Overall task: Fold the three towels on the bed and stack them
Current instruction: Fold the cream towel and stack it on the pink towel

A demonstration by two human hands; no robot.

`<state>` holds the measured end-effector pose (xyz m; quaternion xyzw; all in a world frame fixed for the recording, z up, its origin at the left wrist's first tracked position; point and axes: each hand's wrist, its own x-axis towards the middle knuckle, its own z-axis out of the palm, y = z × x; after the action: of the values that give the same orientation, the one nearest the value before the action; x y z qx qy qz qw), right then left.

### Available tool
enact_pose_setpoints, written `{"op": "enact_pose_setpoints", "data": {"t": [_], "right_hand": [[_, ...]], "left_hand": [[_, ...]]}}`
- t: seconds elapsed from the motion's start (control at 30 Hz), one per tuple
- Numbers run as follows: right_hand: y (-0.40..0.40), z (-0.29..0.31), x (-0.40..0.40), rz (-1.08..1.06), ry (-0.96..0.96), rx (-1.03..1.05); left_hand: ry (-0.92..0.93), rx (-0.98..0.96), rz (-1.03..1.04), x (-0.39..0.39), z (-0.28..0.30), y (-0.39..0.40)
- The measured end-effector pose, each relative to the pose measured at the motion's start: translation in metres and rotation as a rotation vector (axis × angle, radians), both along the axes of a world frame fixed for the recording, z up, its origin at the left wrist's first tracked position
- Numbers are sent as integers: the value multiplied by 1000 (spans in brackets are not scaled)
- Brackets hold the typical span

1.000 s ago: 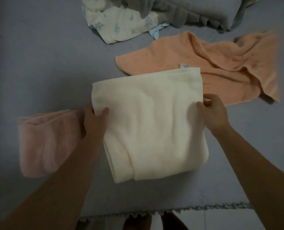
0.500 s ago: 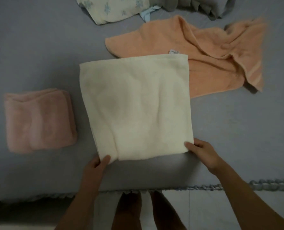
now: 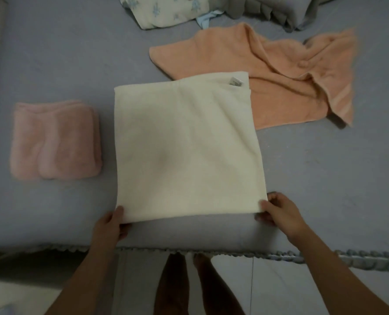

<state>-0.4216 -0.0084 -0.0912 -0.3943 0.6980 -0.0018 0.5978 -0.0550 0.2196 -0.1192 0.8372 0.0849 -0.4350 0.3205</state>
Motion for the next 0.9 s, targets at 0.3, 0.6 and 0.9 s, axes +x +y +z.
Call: {"op": "enact_pose_setpoints", "data": {"t": [0.3,0.6,0.9], "right_hand": [[9,-1,-12,285,179,-164],[25,2,-17,366,344,-191],[-110,7,97,213,132,-497]], "left_hand": [[-82,56,-50,-27,13,25],[174,377,-400,-39,22,43],[-356,48,-350,23,26,-117]]}}
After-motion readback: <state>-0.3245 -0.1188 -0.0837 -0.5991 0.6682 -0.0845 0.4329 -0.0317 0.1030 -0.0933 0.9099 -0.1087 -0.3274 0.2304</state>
